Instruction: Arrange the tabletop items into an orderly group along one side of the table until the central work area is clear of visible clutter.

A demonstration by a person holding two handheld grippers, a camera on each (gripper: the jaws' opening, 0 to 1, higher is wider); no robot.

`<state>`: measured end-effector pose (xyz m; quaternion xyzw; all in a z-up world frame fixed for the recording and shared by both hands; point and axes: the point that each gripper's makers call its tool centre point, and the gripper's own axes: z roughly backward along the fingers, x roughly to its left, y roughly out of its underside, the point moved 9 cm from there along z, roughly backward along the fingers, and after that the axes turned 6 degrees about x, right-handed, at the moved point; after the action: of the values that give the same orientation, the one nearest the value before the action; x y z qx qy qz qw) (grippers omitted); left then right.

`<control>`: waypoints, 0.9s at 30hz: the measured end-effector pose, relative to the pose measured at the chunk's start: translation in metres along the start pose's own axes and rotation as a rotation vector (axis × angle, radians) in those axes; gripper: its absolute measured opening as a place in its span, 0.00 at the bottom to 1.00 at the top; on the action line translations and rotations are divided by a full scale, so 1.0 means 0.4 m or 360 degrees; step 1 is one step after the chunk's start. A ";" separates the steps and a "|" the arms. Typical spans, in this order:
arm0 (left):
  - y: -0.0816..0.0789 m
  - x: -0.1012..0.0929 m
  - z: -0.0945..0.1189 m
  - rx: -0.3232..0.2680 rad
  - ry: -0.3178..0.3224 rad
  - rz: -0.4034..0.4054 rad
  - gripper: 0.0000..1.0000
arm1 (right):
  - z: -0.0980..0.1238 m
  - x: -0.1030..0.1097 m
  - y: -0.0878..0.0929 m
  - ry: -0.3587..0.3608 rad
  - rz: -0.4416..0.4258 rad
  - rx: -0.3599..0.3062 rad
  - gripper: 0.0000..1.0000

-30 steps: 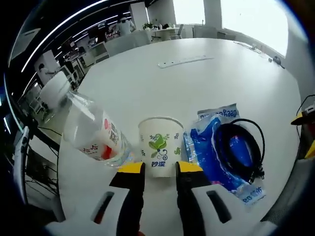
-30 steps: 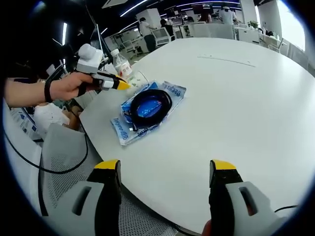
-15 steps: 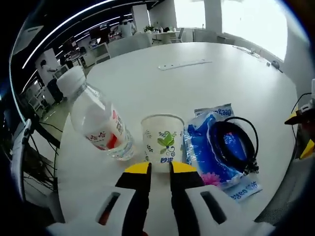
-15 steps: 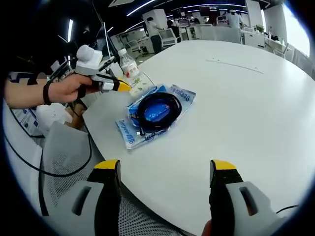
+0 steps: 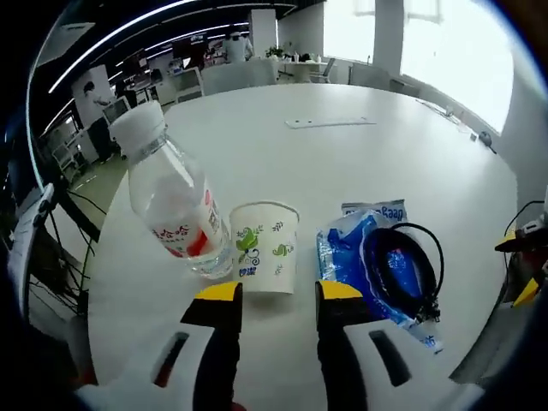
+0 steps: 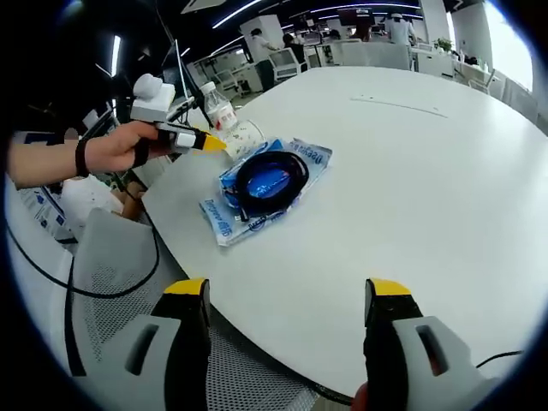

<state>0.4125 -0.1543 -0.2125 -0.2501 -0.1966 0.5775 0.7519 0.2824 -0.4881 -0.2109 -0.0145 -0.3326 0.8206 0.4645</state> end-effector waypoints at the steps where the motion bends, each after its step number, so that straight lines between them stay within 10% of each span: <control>1: -0.004 0.003 -0.006 0.0002 -0.0008 0.0003 0.34 | 0.002 -0.002 0.001 0.0002 -0.0002 -0.0001 0.73; 27: -0.015 0.010 -0.112 0.0162 -0.0056 0.0083 0.39 | 0.020 -0.028 0.005 0.0035 -0.0042 0.0009 0.73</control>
<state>0.4444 -0.1584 -0.2444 -0.2063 -0.1736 0.6104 0.7448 0.2846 -0.5019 -0.2090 -0.0178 -0.3254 0.8151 0.4790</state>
